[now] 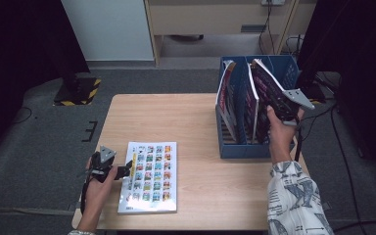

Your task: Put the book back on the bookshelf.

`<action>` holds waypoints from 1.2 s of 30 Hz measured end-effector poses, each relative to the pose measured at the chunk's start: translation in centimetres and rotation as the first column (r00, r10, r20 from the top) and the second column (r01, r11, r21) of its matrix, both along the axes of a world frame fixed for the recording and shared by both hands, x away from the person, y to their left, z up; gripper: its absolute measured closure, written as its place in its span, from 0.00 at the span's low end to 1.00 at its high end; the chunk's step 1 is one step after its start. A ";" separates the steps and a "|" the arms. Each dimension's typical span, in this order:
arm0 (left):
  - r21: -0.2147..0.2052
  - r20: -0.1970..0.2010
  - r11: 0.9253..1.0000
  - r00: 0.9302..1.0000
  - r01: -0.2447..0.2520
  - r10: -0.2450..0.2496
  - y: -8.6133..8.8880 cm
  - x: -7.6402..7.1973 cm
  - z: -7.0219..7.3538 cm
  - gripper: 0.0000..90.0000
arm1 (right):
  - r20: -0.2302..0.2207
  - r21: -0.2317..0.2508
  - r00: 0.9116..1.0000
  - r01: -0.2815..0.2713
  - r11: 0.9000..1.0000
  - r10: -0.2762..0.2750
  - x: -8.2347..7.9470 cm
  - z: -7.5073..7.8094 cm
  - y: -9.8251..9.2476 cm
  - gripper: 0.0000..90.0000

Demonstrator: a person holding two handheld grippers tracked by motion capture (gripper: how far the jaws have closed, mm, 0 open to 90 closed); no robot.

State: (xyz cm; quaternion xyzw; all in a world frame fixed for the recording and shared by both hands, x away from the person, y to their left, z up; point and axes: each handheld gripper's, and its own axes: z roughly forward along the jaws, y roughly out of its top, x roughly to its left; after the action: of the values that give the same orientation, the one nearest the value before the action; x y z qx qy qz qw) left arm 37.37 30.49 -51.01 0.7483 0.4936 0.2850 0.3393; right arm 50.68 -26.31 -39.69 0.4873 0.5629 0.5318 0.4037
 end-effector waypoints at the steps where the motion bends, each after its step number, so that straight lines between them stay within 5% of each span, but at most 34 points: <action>1: -0.001 0.001 1.000 1.000 0.000 0.000 0.0 0.0 0.0 0.06 | -0.004 -0.006 1.000 0.003 1.000 -0.003 0.1 -0.1 0.1 0.93; 12: 0.002 0.001 1.000 1.000 0.001 -0.001 -0.1 -0.1 0.1 0.06 | -0.027 -0.059 1.000 -0.011 0.998 0.009 -0.2 -0.9 1.4 0.90; 19: 0.003 0.003 1.000 1.000 0.000 0.000 -0.1 -0.1 0.1 0.06 | -0.033 -0.040 0.999 -0.043 0.998 0.042 -0.8 -0.5 1.5 0.86; 36: 0.003 0.003 1.000 1.000 0.000 0.000 -0.1 -0.1 0.1 0.06 | -0.041 -0.079 0.997 -0.076 0.994 0.073 -1.8 -0.1 1.3 0.78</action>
State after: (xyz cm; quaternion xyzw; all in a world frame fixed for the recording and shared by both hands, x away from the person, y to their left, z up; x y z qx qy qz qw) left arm 37.27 30.41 -50.93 0.7484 0.4928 0.2867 0.3388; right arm 48.89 -25.04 -39.79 0.4595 0.6091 0.5139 0.3921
